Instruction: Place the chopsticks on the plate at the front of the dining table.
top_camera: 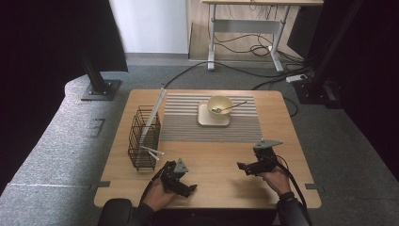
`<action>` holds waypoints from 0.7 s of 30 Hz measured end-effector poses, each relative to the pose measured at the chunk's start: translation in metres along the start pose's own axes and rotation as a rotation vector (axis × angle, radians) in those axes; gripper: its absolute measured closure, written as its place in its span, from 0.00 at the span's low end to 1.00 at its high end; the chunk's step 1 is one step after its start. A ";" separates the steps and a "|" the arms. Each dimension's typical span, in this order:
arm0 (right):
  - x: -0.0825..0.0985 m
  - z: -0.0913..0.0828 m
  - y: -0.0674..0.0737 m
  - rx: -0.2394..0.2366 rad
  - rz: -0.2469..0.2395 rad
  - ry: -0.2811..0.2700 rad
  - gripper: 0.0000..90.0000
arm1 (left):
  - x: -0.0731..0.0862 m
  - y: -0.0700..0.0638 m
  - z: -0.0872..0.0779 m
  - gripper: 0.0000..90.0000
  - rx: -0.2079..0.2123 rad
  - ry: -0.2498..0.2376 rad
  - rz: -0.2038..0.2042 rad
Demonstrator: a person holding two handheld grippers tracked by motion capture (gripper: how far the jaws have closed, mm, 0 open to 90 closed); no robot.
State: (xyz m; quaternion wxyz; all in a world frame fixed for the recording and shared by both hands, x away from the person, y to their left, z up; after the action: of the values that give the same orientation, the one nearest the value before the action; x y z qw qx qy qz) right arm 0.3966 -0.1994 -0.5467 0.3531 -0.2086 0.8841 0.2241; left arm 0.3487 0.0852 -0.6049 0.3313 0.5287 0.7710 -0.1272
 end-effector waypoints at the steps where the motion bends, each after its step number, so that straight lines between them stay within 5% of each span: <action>1: -0.003 -0.001 0.002 -0.009 0.001 -0.006 0.00 | 0.000 -0.001 0.000 0.00 0.000 0.001 0.000; 11: -0.031 -0.008 0.026 -0.066 -0.024 -0.044 0.00 | 0.000 -0.006 -0.001 0.00 0.006 0.000 0.006; 21: -0.056 -0.002 0.052 -0.087 -0.084 -0.021 0.00 | 0.000 -0.010 -0.002 0.00 0.013 0.001 0.014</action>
State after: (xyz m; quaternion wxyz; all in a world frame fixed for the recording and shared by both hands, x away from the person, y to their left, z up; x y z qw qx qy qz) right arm 0.4053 -0.1462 -0.4928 0.3622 -0.2583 0.8601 0.2497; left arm 0.3390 0.0828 -0.6047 0.3286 0.5364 0.7665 -0.1295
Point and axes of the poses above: each handheld gripper's, and its own axes: z roughly forward along the jaws, x roughly out of its underside, y roughly to its left, the point moved 6 cm from there along z, roughly forward along the jaws, and after that the axes turned 14 degrees about z, right-handed, at the moved point
